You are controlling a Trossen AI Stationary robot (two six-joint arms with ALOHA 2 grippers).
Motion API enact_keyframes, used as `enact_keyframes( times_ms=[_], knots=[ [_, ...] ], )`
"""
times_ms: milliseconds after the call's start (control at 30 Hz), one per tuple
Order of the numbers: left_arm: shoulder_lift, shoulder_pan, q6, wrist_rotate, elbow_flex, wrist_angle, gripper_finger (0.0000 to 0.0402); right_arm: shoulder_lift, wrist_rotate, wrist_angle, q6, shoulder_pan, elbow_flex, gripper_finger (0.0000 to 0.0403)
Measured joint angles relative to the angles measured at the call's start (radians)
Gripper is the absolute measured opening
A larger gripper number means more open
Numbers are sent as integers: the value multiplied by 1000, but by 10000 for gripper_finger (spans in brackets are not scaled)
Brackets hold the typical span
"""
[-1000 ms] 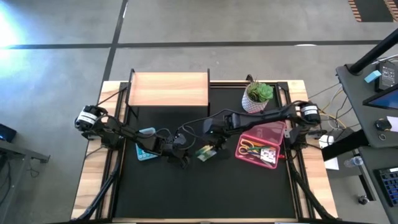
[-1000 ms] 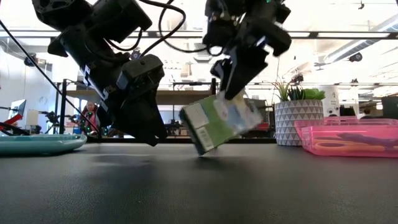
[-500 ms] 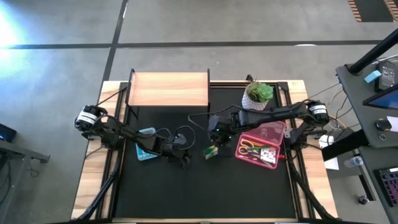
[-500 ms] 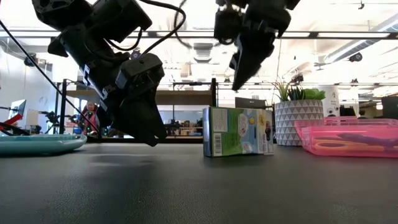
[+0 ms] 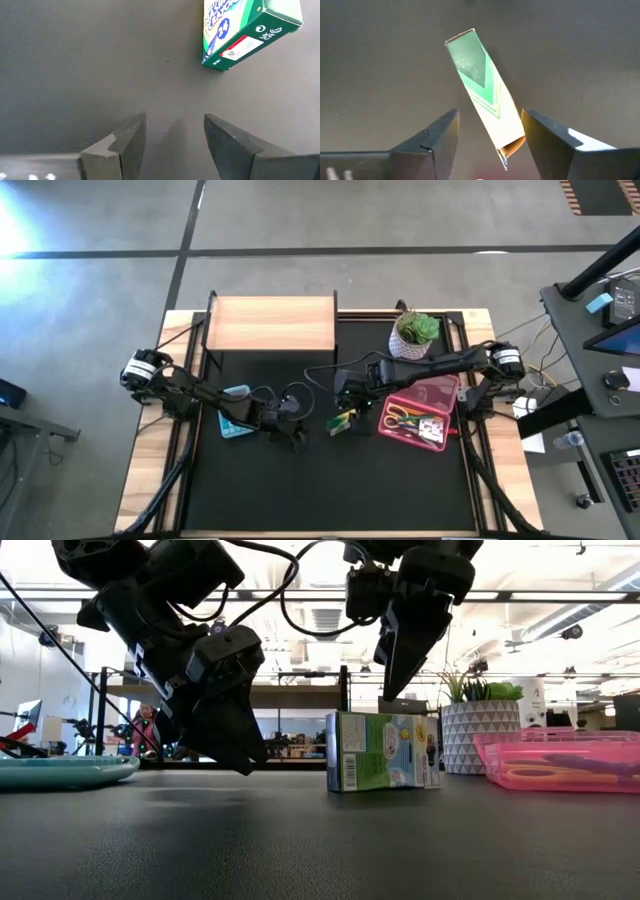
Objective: Pack school essentials
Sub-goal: Put the box of crayons into the pink supply box
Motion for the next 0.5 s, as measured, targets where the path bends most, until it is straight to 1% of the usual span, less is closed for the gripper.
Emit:
enact_keyframes(
  times_ms=[200, 300, 400, 500],
  knots=[
    [0, 0, -1, 0, 0, 0, 183, 0, 10, 0, -6, -1, 0, 254],
    [0, 0, -1, 0, 0, 0, 183, 0, 10, 0, -42, -1, 0, 273],
    [0, 0, -2, 0, 0, 0, 183, 0, 20, 2, -63, -1, 0, 282],
    [0, 0, -12, 0, 0, 0, 183, 0, 43, 10, -75, 0, 0, 282]
  ],
)
